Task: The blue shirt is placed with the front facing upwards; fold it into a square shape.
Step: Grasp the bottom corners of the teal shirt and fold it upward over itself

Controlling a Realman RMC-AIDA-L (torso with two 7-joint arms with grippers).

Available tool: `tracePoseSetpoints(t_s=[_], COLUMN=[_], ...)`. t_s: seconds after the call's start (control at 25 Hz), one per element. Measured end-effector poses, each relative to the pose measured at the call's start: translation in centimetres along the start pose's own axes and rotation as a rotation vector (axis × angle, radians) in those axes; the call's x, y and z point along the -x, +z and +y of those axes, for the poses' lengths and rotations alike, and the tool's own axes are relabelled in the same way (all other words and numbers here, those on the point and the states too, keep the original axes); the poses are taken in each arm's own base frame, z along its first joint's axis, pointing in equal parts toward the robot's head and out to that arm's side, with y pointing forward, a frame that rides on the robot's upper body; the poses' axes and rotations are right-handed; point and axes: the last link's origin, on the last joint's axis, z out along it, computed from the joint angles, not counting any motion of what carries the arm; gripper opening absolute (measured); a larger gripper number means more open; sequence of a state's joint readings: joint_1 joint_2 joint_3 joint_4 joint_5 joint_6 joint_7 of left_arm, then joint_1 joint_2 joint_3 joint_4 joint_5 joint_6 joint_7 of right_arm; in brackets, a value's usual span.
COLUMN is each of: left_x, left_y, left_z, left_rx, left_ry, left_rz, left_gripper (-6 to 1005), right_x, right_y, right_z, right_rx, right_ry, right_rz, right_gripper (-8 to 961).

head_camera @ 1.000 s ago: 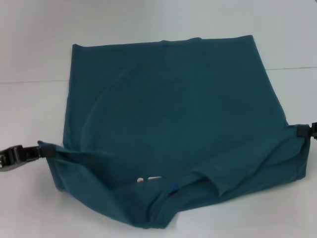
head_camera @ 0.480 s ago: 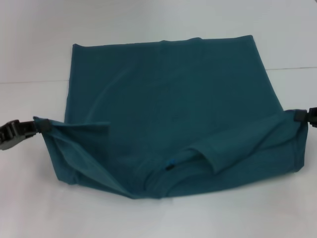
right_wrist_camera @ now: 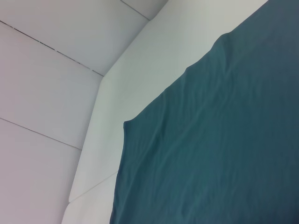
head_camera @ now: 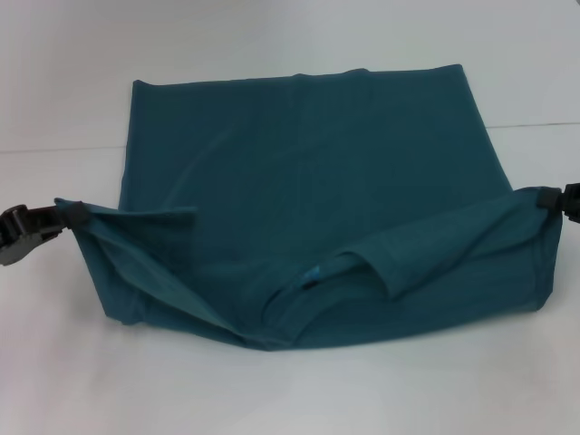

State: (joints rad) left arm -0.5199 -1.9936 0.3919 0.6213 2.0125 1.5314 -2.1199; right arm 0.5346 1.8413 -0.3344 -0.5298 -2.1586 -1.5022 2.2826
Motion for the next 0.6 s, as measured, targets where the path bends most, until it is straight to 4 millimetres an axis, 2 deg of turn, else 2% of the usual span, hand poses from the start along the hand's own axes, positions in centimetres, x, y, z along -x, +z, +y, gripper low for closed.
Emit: tracePoseSetpoints(t_s=[0.6], left_x=[1.1], left_y=[-0.2], left_z=[0.6], left_rx=[0.035], left_ry=[-0.016], left_rz=[-0.066], left_gripper=[1], right_x=[-0.5], right_y=[-0.4], right_z=[0.0], right_rx=[0.024], right_ry=[0.018], right_rz=[-0.001], right_gripper=[36])
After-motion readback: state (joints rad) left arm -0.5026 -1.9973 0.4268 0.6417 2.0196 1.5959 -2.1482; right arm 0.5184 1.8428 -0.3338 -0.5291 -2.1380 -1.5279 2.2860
